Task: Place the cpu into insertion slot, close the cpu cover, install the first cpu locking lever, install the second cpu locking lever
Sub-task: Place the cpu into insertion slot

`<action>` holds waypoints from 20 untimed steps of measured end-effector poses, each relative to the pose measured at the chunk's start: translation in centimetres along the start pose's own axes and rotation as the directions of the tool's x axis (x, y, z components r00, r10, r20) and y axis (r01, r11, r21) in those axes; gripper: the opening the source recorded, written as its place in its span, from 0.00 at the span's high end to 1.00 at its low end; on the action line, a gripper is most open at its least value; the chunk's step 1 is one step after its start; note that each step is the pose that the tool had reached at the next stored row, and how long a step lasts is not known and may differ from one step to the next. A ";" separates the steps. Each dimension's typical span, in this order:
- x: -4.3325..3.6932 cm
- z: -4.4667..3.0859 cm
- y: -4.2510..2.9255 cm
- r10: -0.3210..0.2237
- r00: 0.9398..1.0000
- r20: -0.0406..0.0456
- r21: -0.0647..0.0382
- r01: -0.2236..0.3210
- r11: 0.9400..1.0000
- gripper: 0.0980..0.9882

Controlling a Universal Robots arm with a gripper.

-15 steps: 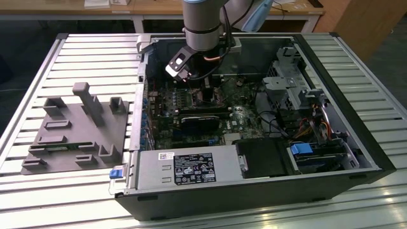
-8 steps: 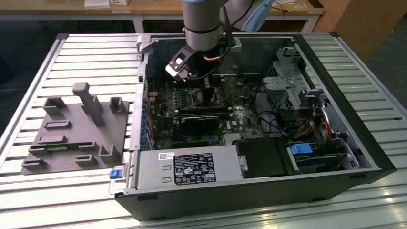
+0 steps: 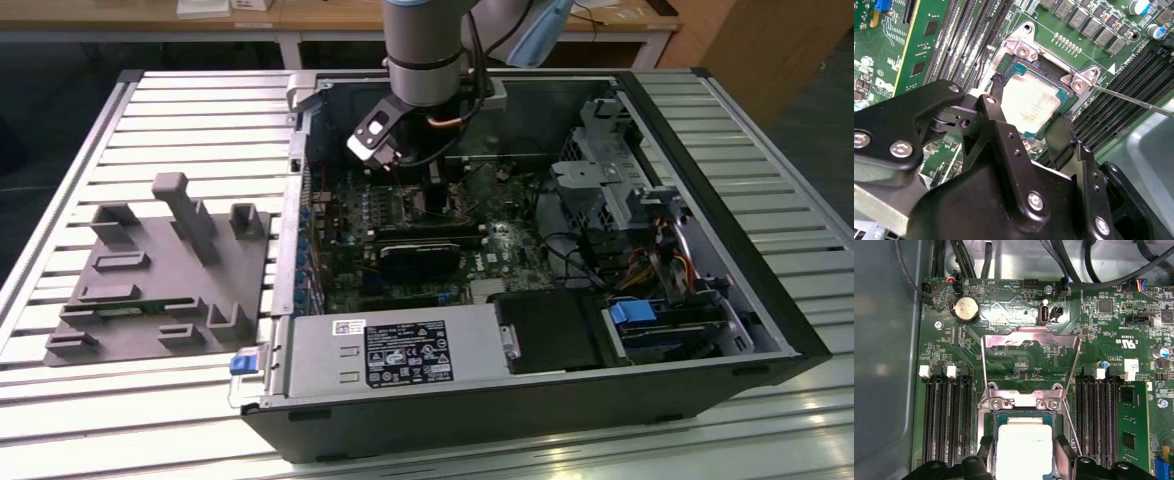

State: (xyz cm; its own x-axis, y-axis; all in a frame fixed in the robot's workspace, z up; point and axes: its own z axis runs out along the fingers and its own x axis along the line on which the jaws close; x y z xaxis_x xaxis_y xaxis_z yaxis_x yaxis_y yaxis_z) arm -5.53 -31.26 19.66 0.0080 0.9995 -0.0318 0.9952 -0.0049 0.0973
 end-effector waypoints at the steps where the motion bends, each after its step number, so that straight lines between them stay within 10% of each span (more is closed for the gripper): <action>1: 0.00 -0.02 0.00 0.000 1.000 0.000 0.000 0.000 1.000 0.43; 16: -0.04 -1.28 0.13 0.000 1.000 0.000 0.000 0.000 1.000 0.43; 20: -0.04 -1.30 0.13 0.000 1.000 0.000 0.000 0.000 1.000 0.58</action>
State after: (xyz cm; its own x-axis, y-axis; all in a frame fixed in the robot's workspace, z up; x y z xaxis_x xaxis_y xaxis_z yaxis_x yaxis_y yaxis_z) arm -5.53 -31.26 20.97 0.0080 0.9995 -0.0318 0.9952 -0.0049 0.0973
